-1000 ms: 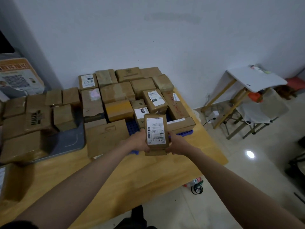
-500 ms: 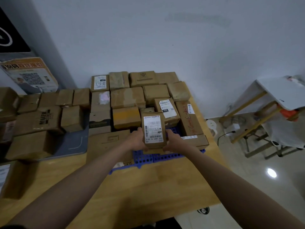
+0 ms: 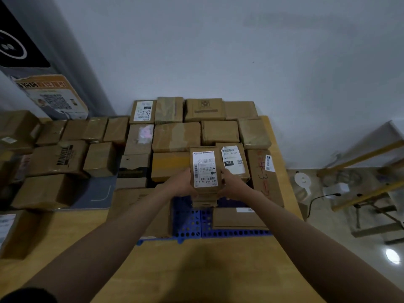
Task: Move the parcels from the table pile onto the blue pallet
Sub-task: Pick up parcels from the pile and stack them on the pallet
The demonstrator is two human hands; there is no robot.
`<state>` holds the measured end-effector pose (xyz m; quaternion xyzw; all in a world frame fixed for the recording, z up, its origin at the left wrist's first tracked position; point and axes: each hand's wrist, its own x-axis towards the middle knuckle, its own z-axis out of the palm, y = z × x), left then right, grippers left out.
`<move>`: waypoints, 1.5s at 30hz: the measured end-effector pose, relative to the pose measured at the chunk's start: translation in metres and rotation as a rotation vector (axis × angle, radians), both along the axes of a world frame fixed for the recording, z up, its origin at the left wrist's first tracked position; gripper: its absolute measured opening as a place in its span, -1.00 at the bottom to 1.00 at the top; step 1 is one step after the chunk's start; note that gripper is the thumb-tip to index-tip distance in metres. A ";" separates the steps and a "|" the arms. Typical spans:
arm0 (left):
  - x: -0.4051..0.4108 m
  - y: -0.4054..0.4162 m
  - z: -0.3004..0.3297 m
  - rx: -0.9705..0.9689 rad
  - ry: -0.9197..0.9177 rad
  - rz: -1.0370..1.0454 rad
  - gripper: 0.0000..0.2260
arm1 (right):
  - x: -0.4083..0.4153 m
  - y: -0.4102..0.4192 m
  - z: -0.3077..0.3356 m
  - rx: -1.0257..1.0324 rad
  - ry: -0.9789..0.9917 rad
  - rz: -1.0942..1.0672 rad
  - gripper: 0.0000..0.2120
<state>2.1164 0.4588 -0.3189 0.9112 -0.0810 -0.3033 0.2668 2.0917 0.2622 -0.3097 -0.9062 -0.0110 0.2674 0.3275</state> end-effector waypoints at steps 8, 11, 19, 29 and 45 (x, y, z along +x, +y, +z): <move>0.017 0.001 -0.020 0.018 0.042 0.010 -0.33 | 0.016 -0.003 -0.019 0.009 0.040 0.003 -0.28; 0.020 0.004 -0.024 0.001 0.032 0.014 -0.31 | 0.020 -0.004 -0.021 -0.007 0.046 0.004 -0.31; 0.040 0.030 0.011 0.224 0.022 0.016 -0.23 | 0.036 -0.009 0.003 -0.191 0.053 0.078 -0.39; 0.009 0.082 0.067 0.333 -0.108 0.082 -0.48 | 0.041 0.025 0.060 -0.229 -0.140 0.238 -0.45; -0.135 0.200 0.068 0.439 -0.018 0.389 -0.45 | -0.012 0.188 0.066 -0.234 -0.223 0.760 -0.54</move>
